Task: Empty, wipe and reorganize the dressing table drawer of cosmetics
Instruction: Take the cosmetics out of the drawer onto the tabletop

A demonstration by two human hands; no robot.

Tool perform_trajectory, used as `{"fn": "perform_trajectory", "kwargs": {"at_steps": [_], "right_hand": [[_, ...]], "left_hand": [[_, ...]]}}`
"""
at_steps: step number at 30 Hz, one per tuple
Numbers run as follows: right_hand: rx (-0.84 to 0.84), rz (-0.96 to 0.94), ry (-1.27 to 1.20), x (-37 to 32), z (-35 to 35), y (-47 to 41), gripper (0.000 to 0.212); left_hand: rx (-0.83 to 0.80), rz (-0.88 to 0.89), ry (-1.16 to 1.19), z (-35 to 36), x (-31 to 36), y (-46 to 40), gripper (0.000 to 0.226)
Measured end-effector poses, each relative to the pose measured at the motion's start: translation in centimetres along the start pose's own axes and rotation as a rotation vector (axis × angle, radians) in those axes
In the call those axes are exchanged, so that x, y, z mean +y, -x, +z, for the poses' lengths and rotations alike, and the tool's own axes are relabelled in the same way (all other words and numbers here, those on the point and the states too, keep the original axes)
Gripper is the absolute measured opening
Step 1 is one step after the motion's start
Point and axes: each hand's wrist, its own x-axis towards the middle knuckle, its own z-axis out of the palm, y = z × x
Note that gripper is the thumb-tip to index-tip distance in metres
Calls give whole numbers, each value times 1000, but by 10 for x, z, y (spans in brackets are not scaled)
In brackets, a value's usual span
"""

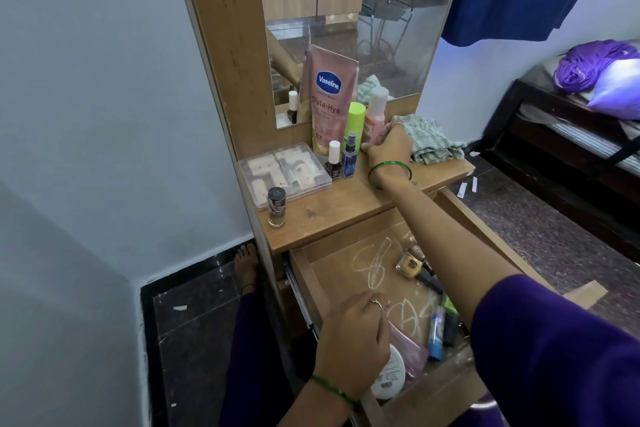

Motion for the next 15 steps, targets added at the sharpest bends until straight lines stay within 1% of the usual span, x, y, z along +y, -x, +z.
{"fn": "perform_trajectory", "kwargs": {"at_steps": [3,7,12,15], "right_hand": [[14,-11,36,3,6,-3,26],[17,-29,50,5,7,-6,23],[-52,-55,38,6,2,-7,26],[-77,-92,28,8,-16,-1,29]], "left_hand": [[11,5,3,3,-3,0,14],[7,4,1,2,-2,-1,12],[-7,-6,-12,0,-1,-2,16],[-10,-15,-20,1,-1,-2,17]]}}
